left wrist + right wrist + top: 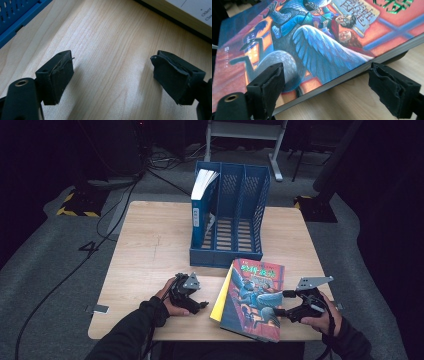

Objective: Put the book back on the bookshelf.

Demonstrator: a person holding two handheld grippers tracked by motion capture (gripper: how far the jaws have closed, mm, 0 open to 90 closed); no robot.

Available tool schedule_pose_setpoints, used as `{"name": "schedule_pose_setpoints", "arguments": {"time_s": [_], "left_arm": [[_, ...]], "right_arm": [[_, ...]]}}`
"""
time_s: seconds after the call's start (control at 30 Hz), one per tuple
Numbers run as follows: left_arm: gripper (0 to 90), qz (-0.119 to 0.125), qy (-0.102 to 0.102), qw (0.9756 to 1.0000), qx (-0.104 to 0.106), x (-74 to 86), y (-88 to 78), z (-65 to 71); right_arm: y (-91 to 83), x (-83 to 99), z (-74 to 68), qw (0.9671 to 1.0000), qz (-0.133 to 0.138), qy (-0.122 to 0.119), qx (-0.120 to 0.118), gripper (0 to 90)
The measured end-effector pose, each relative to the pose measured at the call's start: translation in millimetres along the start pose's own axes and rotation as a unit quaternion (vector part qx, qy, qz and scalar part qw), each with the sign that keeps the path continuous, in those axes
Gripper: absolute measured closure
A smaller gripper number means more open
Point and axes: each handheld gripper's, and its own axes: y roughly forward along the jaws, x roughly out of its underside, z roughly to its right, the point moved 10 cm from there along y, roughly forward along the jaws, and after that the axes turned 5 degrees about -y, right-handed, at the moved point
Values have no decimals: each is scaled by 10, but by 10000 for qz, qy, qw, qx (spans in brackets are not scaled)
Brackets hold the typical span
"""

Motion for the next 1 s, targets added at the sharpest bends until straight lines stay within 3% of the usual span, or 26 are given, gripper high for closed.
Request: {"name": "schedule_pose_setpoints", "arguments": {"time_s": [0.37, 0.53, 0.63, 0.87, 0.93, 1.0], "left_arm": [[156, -46, 33, 10000, 40, -49, 43, -3], [168, -91, 5, 10000, -10, -85, 62, -52], [189, -91, -50, 9999, -15, -95, 62, -84], [197, -121, 2, 9999, -61, -106, 63, -95], [212, -106, -30, 9999, -95, -124, 70, -99], [214, -38, 37, 9999, -142, -191, 73, -135]], "right_arm": [[-56, -124, 4, 9991, 57, -363, 192, 184], [-88, -262, 34, 9977, 361, -552, 123, 237], [-65, -297, 70, 9981, 422, -429, -132, 262], [120, -293, 157, 9990, 152, -402, 86, 242], [129, -325, 150, 9989, 219, -403, 78, 250], [111, -378, 137, 9978, 322, -570, 110, 251]]}}
